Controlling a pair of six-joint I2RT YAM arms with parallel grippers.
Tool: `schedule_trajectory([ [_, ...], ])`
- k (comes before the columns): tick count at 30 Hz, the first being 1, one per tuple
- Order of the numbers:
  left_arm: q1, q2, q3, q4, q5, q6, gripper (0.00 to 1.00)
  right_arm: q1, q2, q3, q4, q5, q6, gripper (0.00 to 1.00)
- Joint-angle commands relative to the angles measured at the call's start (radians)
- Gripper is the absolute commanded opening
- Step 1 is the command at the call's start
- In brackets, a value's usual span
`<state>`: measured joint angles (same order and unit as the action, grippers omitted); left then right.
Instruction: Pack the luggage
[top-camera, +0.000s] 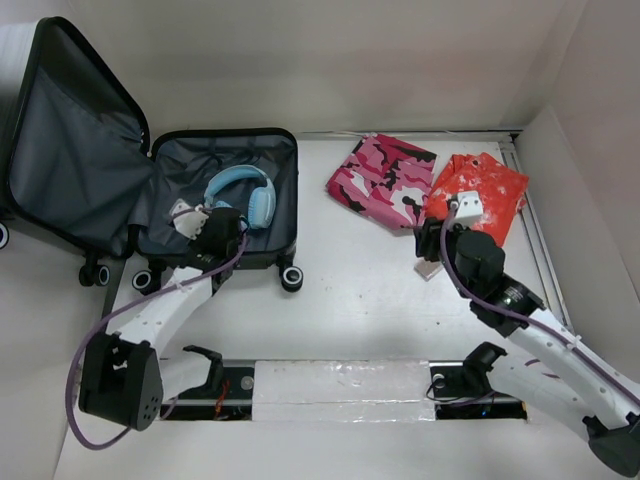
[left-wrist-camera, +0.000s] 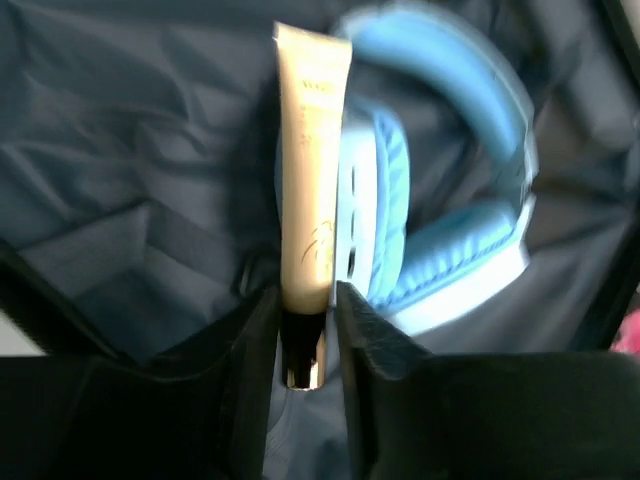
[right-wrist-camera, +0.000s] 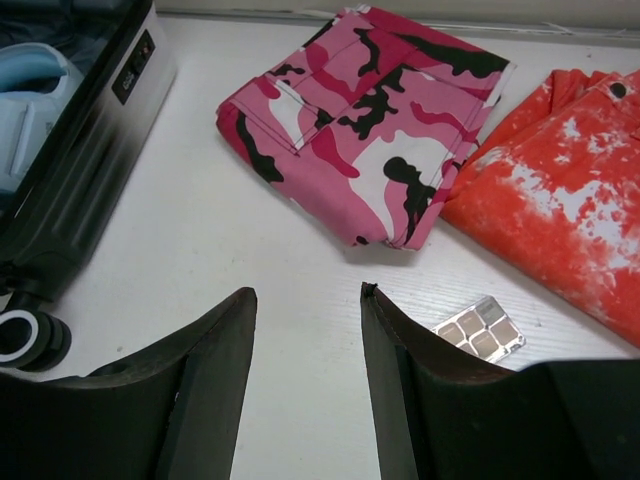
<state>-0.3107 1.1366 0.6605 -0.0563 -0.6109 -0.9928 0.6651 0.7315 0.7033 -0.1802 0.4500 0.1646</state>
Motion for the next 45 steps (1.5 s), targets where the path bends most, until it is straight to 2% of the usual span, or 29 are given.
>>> schedule_trajectory([
  [1, 0.031, -0.058, 0.025, -0.023, -0.104, -0.081, 0.26, 0.014, 0.020, -0.002, 0.061, -0.034, -0.010, 0.52],
  [2, 0.032, -0.058, 0.025, -0.034, -0.115, -0.095, 0.31, 0.014, 0.035, -0.002, 0.061, -0.034, -0.010, 0.53],
  [4, 0.042, -0.058, 0.025, -0.043, -0.099, -0.095, 0.57, 0.014, 0.046, -0.002, 0.061, -0.025, -0.010, 0.59],
  [5, 0.042, -0.058, 0.025, -0.024, -0.089, -0.069, 0.73, 0.014, 0.046, -0.002, 0.048, -0.014, -0.001, 0.68],
  [7, 0.019, -0.086, 0.005, 0.057, -0.046, -0.002, 0.80, 0.014, 0.046, -0.011, 0.018, 0.024, 0.010, 0.74],
  [9, -0.042, -0.098, 0.005, 0.127, -0.036, 0.084, 0.81, 0.014, 0.037, -0.011, 0.018, 0.036, 0.021, 0.79],
  [10, -0.123, -0.098, 0.005, 0.180, -0.036, 0.167, 0.80, 0.014, 0.037, -0.011, 0.009, 0.036, 0.021, 0.80],
  [12, -0.213, -0.074, 0.036, 0.220, -0.009, 0.248, 0.78, 0.014, 0.026, -0.011, 0.008, 0.036, 0.021, 0.80],
  [13, -0.320, -0.025, 0.078, 0.246, 0.005, 0.287, 0.77, 0.014, 0.013, 0.007, -0.002, 0.036, 0.021, 0.80],
  [16, -0.489, 0.092, 0.190, 0.273, 0.049, 0.411, 0.77, 0.014, -0.032, 0.073, -0.037, 0.082, 0.001, 0.83],
  [17, -0.589, 0.185, 0.217, 0.294, 0.084, 0.430, 0.77, 0.014, -0.041, 0.097, -0.068, 0.129, -0.008, 0.83],
  [18, -0.631, 0.231, 0.240, 0.318, 0.115, 0.492, 0.77, 0.014, -0.050, 0.149, -0.082, 0.147, -0.017, 0.84],
  [20, -0.735, 0.364, 0.326, 0.354, 0.190, 0.516, 0.77, 0.014, -0.064, 0.223, -0.102, 0.158, -0.046, 0.84],
  [23, -0.820, 0.484, 0.440, 0.406, 0.238, 0.598, 0.78, 0.014, -0.093, 0.275, -0.111, 0.136, -0.056, 0.86],
  [24, -0.856, 0.568, 0.477, 0.406, 0.259, 0.620, 0.78, 0.014, -0.110, 0.286, -0.111, 0.107, -0.056, 0.86],
  [26, -0.857, 0.653, 0.607, 0.406, 0.324, 0.667, 0.80, 0.014, -0.125, 0.297, -0.087, 0.075, -0.056, 0.86],
  [28, -0.857, 0.793, 0.715, 0.331, 0.403, 0.710, 0.80, 0.014, -0.126, 0.306, -0.076, 0.052, -0.056, 0.86],
  [32, -0.857, 0.986, 0.947, 0.225, 0.465, 0.789, 0.80, 0.014, -0.106, 0.320, -0.090, 0.039, -0.065, 0.86],
  [37, -0.857, 1.170, 1.184, 0.087, 0.444, 0.830, 0.81, 0.014, -0.097, 0.311, -0.079, 0.039, -0.074, 0.87],
  [39, -0.847, 1.215, 1.197, 0.062, 0.444, 0.830, 0.81, 0.014, -0.096, 0.302, -0.079, 0.039, -0.083, 0.87],
  [45, -0.826, 1.215, 1.183, 0.104, 0.398, 0.810, 0.81, 0.014, -0.077, 0.291, -0.056, 0.021, -0.103, 0.87],
])
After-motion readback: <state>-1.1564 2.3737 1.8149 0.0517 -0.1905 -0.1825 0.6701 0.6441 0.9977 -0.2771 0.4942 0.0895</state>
